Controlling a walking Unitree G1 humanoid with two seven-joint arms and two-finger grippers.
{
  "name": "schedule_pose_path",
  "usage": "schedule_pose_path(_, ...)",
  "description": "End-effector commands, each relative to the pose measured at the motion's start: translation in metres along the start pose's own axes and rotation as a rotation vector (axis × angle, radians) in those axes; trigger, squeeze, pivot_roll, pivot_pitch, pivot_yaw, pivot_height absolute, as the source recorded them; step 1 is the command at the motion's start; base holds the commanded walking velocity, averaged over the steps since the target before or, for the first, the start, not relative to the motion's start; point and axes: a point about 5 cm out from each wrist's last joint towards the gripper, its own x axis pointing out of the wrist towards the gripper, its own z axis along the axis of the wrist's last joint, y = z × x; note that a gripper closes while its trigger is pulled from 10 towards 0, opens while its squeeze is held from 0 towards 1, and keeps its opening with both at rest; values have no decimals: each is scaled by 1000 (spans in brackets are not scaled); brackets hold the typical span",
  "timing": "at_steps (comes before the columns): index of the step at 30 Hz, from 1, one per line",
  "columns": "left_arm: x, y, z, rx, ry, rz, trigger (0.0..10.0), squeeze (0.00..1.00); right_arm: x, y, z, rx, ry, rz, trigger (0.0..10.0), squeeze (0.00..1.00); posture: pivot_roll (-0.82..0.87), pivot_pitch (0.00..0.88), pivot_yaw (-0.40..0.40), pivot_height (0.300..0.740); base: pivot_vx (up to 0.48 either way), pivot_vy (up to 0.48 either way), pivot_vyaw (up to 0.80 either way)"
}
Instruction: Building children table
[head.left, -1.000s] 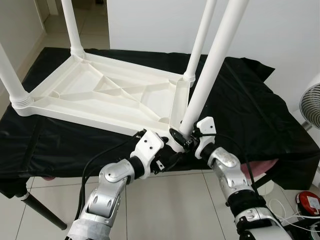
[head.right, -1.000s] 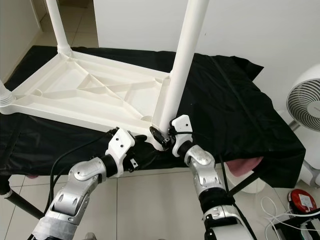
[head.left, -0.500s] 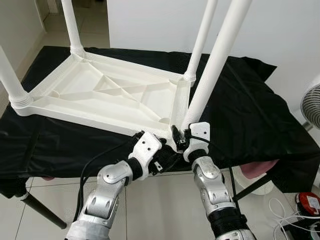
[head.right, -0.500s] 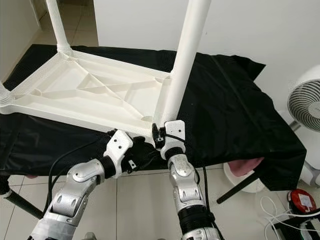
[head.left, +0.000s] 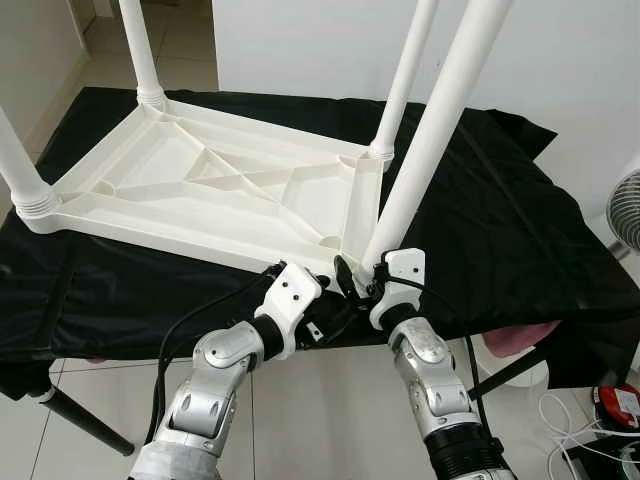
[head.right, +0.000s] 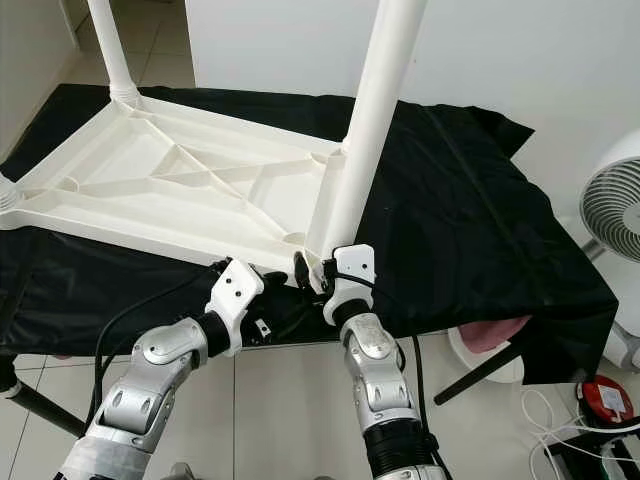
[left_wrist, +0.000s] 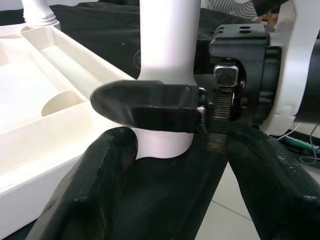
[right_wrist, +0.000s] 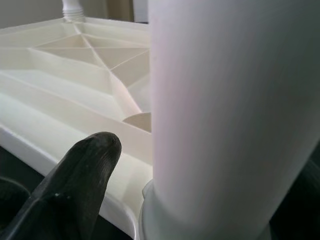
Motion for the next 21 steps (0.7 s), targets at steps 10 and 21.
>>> schedule_pose_path(10,-7,8,-7,26,38,102,10000,0,2,-38,0,-147,97,362,10000,0,43,0,-96,740,0,0,0)
schedule_pose_path(21,-6,5,-6,42,36,91,10000,0,17,-45,-5,-235,178,480,10000,0,56,0,-93,740,0,0,0)
